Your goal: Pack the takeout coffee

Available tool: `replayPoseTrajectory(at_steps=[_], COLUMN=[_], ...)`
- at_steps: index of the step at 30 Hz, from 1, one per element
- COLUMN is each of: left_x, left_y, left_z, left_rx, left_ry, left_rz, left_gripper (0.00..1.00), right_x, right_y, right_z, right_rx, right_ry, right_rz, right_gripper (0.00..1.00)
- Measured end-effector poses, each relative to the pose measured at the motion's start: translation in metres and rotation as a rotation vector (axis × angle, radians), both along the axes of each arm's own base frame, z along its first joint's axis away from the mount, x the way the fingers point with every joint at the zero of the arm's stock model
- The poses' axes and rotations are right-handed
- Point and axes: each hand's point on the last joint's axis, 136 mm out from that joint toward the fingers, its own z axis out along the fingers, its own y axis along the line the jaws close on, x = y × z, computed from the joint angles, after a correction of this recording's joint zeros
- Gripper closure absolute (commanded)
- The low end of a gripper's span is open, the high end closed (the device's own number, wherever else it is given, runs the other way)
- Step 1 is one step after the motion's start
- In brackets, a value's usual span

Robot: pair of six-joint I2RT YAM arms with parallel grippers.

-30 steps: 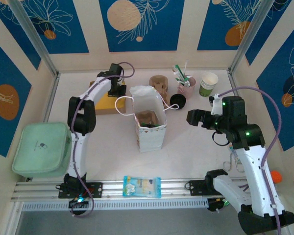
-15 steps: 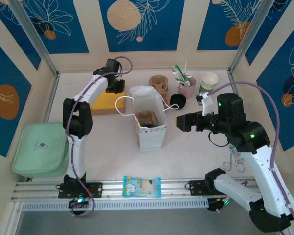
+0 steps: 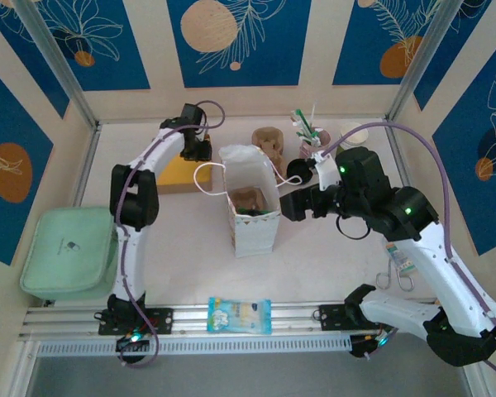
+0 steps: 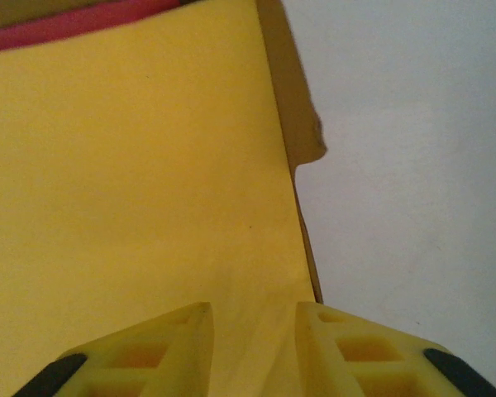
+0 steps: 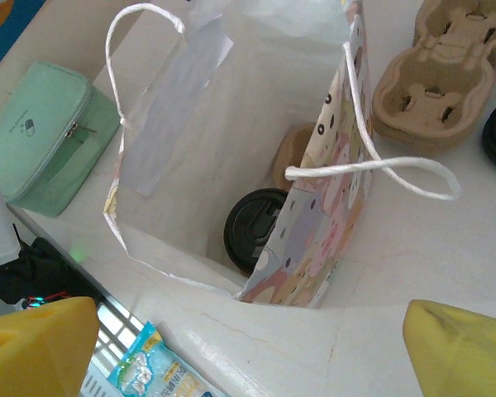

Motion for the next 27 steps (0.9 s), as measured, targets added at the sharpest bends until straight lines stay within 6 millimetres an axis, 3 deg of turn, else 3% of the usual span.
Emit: replayPoseTrajectory(at_steps=[6, 18, 27], left_x=[0.001, 0.001, 0.001], left_y=[-0.001, -0.001, 0.001], left_z=[-0.025, -0.027, -0.029], left_rx=[0.012, 0.017, 0.026], left_ry=[0.043, 0.049, 0.047], left_rz=[-0.001, 0.001, 0.001], left_gripper=[0.67, 0.96, 1.0], right_x=[0.001, 0.001, -0.006], right_y=[0.008, 0.036, 0.048], right_z=[0.0, 0.0, 0.005], right_rx=[-0.039, -0.119, -0.124], right_ry=[-0.007, -0.035, -0.075], right_rz=[0.015, 0.082, 0.121], right_gripper=[0.05, 0.06, 0.06])
